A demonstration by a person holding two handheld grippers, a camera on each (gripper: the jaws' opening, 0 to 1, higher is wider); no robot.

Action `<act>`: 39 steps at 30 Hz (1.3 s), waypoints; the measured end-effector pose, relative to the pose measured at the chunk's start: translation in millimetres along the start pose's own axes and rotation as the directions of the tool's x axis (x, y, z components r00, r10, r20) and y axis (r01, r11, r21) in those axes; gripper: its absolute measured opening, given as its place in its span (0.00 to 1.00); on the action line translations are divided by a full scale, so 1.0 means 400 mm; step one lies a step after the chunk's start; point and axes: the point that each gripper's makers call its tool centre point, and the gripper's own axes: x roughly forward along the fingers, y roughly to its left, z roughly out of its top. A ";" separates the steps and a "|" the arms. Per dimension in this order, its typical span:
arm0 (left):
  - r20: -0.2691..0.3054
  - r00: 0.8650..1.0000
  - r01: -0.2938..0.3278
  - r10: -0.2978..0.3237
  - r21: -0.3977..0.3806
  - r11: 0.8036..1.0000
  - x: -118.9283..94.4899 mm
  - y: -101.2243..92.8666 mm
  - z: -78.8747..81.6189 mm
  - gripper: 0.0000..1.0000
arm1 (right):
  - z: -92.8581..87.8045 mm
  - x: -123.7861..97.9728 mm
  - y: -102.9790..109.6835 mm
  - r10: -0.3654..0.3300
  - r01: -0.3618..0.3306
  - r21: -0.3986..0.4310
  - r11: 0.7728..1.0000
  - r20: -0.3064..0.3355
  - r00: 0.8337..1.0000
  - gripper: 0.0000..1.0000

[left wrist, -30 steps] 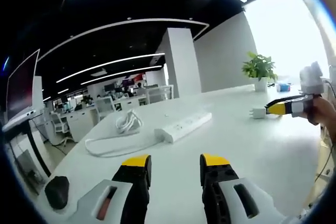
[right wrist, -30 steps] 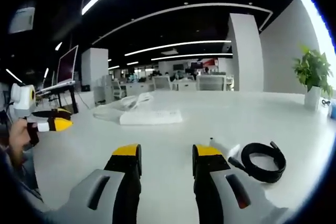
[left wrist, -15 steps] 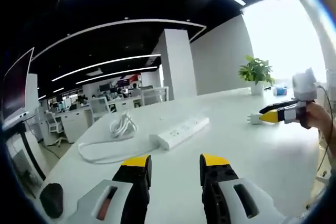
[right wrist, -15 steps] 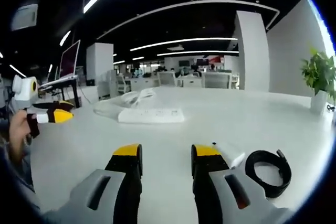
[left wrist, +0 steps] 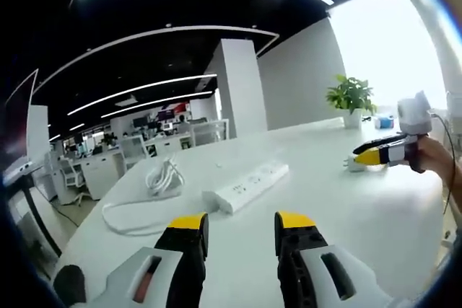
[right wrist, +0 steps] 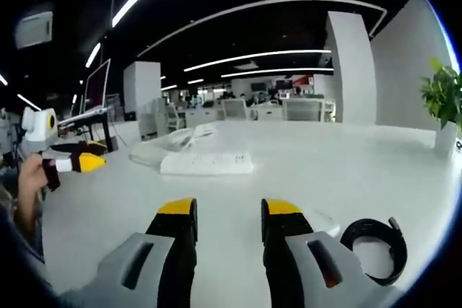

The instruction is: Straighten the power strip on the desk, plug the charger into it

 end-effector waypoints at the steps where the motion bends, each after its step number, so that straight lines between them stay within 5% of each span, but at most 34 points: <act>1: -0.001 1.000 0.000 0.000 0.005 1.000 0.004 0.001 0.001 0.37 | 0.003 0.004 -0.004 -0.001 0.001 -0.007 1.000 0.002 1.000 0.34; 39: -0.052 0.999 0.010 -0.010 0.005 1.000 0.109 0.062 0.025 0.36 | 0.020 0.131 -0.053 0.059 -0.063 -0.073 0.995 -0.054 0.997 0.33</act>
